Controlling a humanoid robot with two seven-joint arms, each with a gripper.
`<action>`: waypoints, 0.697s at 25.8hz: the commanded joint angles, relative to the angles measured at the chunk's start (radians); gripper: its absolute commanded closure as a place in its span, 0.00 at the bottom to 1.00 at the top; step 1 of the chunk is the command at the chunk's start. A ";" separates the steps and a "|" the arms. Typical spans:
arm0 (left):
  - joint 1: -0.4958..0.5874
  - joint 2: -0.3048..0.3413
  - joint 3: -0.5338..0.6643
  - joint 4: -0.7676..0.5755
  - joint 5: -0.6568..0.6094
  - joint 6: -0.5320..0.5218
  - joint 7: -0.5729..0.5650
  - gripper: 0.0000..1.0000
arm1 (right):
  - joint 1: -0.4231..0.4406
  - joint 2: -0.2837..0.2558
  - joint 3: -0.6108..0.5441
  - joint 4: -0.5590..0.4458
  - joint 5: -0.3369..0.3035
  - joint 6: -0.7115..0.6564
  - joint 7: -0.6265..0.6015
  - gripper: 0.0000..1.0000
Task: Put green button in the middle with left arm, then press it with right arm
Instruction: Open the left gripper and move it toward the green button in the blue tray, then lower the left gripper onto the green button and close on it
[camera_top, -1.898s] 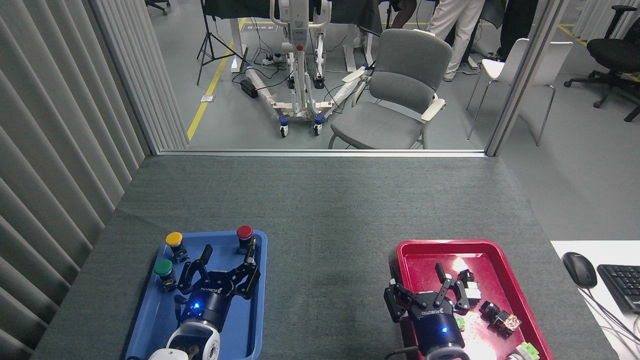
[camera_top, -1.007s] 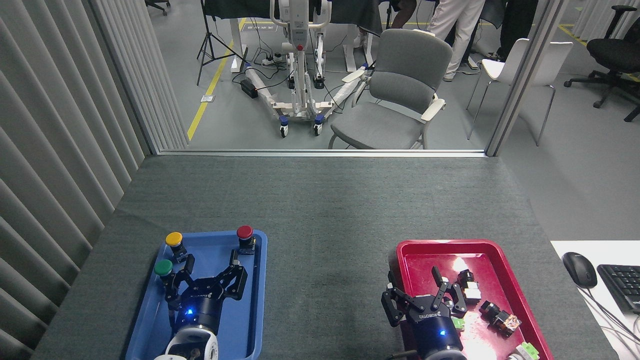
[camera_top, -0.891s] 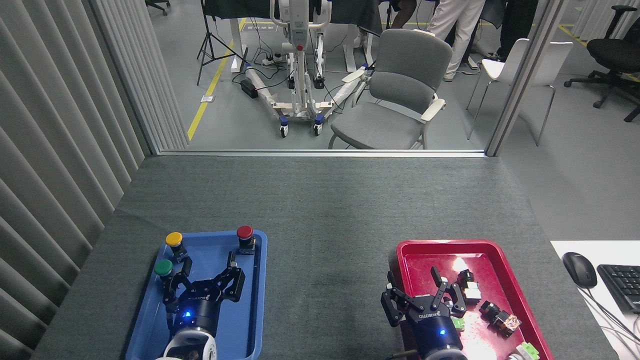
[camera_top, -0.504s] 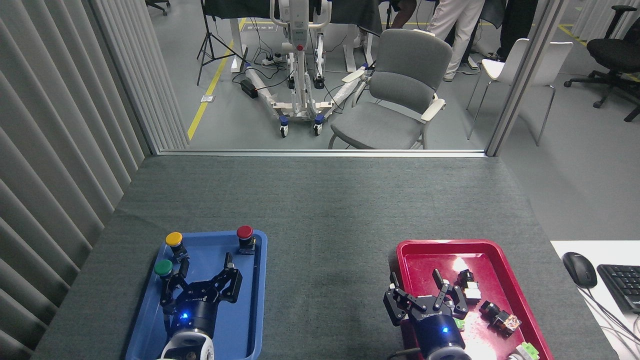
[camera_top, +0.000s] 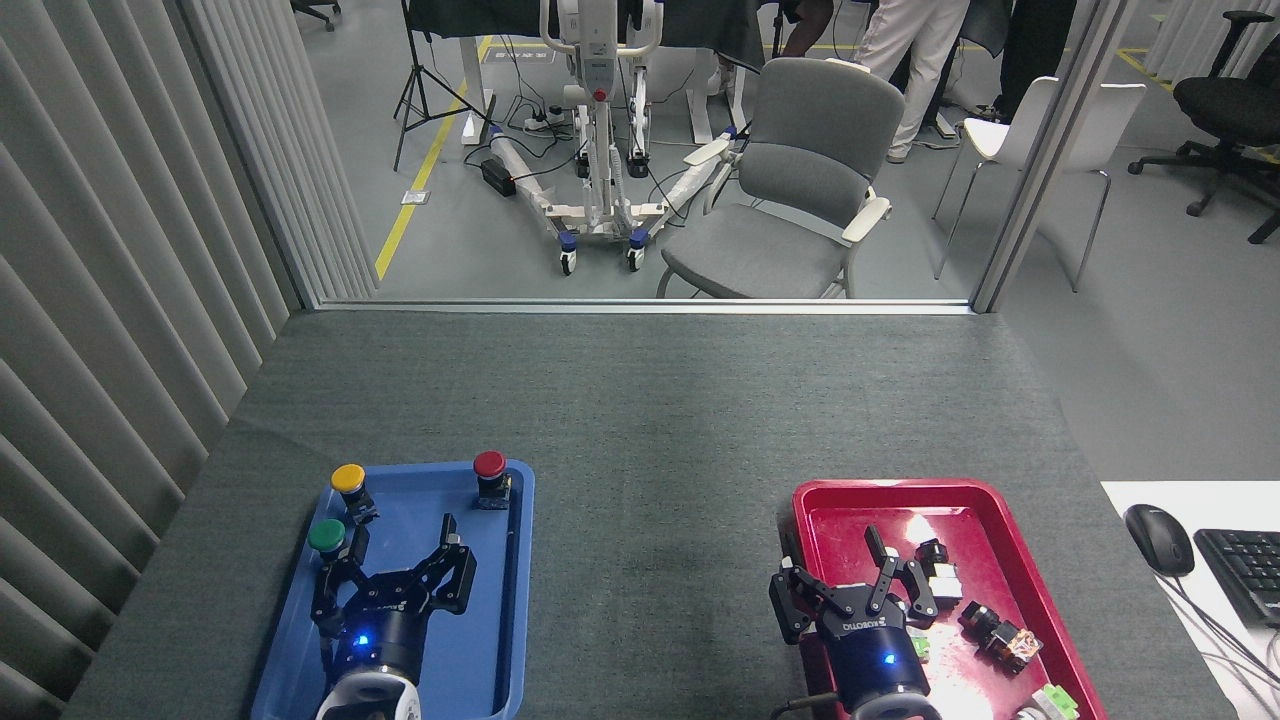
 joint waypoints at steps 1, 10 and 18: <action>0.030 0.021 0.001 -0.001 0.000 0.025 -0.002 0.00 | -0.001 0.000 -0.002 -0.007 0.002 0.002 0.003 0.01; 0.052 0.110 0.013 0.031 0.054 0.059 -0.003 0.00 | 0.000 -0.006 -0.001 -0.013 0.004 0.019 -0.029 0.00; 0.047 0.113 0.015 0.080 0.066 0.129 -0.011 0.00 | 0.002 -0.006 0.001 -0.010 0.008 0.039 -0.079 0.00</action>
